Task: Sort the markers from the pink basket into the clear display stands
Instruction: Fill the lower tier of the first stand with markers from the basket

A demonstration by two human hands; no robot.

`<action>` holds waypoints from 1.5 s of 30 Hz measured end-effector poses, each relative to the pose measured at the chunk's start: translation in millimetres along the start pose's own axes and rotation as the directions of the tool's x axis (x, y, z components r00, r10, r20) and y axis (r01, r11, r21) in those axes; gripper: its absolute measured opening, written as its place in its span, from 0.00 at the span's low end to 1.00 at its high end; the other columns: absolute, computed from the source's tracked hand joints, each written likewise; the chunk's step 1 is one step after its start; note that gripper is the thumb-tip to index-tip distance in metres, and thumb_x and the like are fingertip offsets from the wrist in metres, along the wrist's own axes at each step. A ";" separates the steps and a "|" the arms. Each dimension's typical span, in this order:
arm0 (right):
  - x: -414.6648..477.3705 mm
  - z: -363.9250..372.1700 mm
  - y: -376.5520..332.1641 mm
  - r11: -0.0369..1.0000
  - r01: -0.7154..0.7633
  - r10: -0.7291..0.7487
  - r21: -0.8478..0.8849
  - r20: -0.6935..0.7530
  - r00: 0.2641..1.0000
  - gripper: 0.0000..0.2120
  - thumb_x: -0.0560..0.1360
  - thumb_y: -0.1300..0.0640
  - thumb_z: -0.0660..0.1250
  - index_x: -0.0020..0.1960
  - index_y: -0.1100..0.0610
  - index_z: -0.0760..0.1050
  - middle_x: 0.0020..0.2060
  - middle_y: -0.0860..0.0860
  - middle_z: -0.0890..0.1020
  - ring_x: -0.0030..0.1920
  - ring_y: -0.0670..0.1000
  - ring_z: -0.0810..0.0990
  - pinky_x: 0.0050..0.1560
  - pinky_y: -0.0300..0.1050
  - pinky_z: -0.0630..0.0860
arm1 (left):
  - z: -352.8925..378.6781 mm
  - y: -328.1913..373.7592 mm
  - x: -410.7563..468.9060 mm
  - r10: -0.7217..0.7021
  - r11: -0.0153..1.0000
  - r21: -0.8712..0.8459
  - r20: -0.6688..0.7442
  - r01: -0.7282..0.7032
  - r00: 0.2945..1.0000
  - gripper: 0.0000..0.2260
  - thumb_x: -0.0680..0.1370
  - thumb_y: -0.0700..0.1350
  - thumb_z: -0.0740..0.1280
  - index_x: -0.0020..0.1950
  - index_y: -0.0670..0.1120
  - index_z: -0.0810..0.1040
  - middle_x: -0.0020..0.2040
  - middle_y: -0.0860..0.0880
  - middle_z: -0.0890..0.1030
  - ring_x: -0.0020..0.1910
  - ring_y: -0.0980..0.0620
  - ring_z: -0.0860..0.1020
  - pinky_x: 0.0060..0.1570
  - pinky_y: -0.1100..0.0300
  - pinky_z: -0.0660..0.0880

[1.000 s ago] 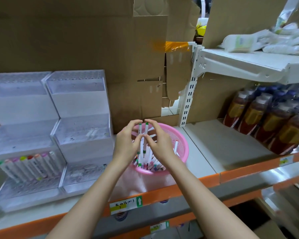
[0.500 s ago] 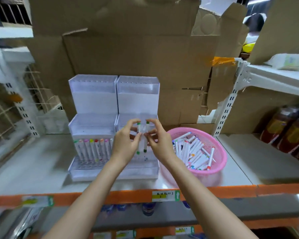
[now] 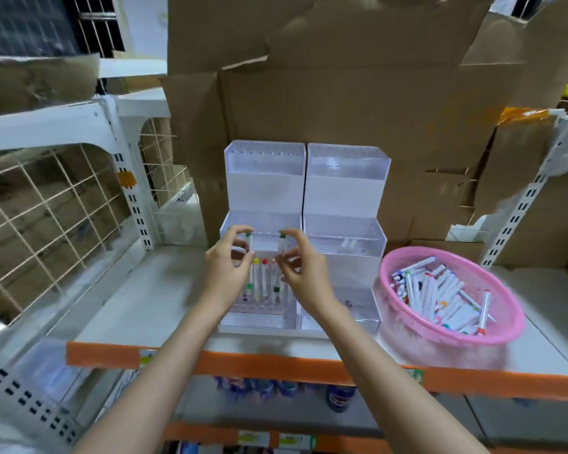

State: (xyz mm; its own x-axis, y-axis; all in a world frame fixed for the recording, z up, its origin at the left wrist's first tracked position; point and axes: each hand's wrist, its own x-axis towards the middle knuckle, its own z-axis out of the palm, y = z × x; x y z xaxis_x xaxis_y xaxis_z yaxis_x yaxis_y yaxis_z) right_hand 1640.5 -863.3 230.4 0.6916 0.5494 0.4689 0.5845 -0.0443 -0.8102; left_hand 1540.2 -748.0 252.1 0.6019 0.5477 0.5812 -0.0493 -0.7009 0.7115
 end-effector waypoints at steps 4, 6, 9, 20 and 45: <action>3.9 25.0 -3.4 1.000 0.011 -0.011 -0.014 -0.027 1.000 0.18 0.75 0.65 0.67 0.61 0.51 0.71 0.36 0.51 0.80 0.36 0.50 0.80 0.41 0.54 0.80 | -15.7 -19.8 3.2 -0.019 1.000 0.008 0.010 0.019 1.000 0.14 0.74 0.36 0.71 0.56 0.48 0.75 0.39 0.56 0.77 0.40 0.61 0.78 0.39 0.74 0.73; 5.2 34.3 -4.8 0.999 0.005 -0.006 -0.031 -0.042 0.999 0.16 0.75 0.65 0.67 0.61 0.52 0.72 0.37 0.51 0.79 0.37 0.51 0.80 0.41 0.52 0.79 | -19.6 -28.3 4.2 -0.028 1.000 0.004 0.016 0.028 0.999 0.14 0.74 0.37 0.71 0.56 0.49 0.75 0.40 0.58 0.77 0.41 0.63 0.78 0.40 0.75 0.72; 5.0 45.4 -4.9 0.998 0.010 -0.014 -0.056 -0.055 0.998 0.16 0.75 0.65 0.67 0.59 0.51 0.71 0.37 0.51 0.80 0.36 0.51 0.81 0.40 0.52 0.80 | -21.4 -39.9 6.7 -0.018 1.000 -0.004 0.022 0.018 1.000 0.14 0.74 0.38 0.71 0.56 0.49 0.75 0.40 0.55 0.78 0.42 0.61 0.79 0.44 0.70 0.74; 8.2 64.0 -6.7 0.992 0.056 -0.066 -0.109 -0.085 0.994 0.15 0.76 0.62 0.68 0.60 0.52 0.72 0.37 0.46 0.77 0.37 0.46 0.78 0.40 0.46 0.79 | -22.0 -59.5 13.1 0.057 0.998 -0.029 -0.010 -0.057 0.998 0.15 0.72 0.36 0.73 0.55 0.47 0.76 0.44 0.48 0.79 0.43 0.60 0.78 0.45 0.74 0.72; 7.8 76.0 -10.3 0.988 0.083 -0.092 -0.129 -0.070 0.993 0.15 0.75 0.63 0.68 0.60 0.53 0.72 0.38 0.45 0.76 0.38 0.40 0.76 0.43 0.43 0.78 | -23.5 -71.9 10.9 0.167 0.985 0.029 0.069 -0.169 0.984 0.08 0.71 0.34 0.73 0.46 0.43 0.77 0.41 0.48 0.76 0.39 0.55 0.76 0.34 0.65 0.75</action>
State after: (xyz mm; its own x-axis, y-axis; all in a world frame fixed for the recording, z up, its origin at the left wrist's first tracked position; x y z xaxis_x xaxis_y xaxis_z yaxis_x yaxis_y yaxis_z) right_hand 1607.6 -795.2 215.7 0.6626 0.4918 0.5648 0.6895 -0.1062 -0.7164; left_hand 1531.6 -680.9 216.6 0.6389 0.3902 0.6630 -0.1276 -0.7962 0.5914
